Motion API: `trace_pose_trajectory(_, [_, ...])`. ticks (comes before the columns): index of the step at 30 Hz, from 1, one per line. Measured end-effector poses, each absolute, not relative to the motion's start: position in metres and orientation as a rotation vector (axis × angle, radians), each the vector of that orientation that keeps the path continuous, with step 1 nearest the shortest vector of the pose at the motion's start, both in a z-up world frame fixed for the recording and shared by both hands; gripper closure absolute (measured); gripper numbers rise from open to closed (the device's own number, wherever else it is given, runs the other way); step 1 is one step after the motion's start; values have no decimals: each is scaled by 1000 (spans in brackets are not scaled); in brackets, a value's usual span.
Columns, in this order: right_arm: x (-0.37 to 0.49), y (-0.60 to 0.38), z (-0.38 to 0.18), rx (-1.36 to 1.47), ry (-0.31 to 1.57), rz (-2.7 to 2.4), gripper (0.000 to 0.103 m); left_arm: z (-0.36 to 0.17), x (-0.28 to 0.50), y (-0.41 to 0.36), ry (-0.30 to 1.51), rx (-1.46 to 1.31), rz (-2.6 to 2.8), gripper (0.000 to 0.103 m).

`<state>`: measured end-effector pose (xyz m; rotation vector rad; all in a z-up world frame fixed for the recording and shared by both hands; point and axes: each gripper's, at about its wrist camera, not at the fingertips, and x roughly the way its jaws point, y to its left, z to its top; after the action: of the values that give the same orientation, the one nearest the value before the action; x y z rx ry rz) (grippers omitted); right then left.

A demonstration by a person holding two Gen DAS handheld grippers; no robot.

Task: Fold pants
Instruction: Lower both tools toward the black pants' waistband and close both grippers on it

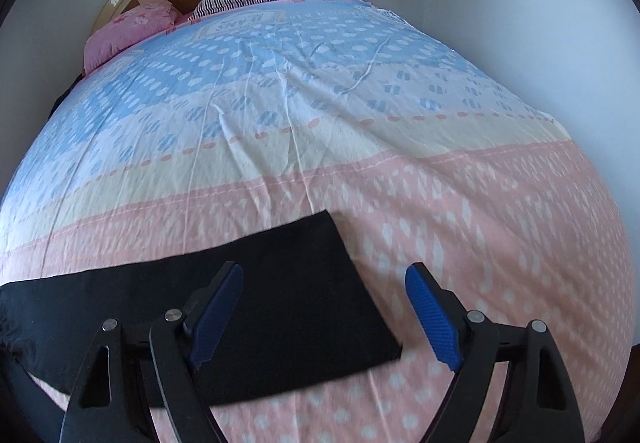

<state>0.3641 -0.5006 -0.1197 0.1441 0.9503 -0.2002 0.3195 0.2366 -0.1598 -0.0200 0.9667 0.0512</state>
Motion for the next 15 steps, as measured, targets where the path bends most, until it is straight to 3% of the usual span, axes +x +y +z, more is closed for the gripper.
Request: trace_pose_trajectory(15, [427, -519, -168, 207, 1074, -108, 19, -162, 333, 233, 982, 34, 65, 60])
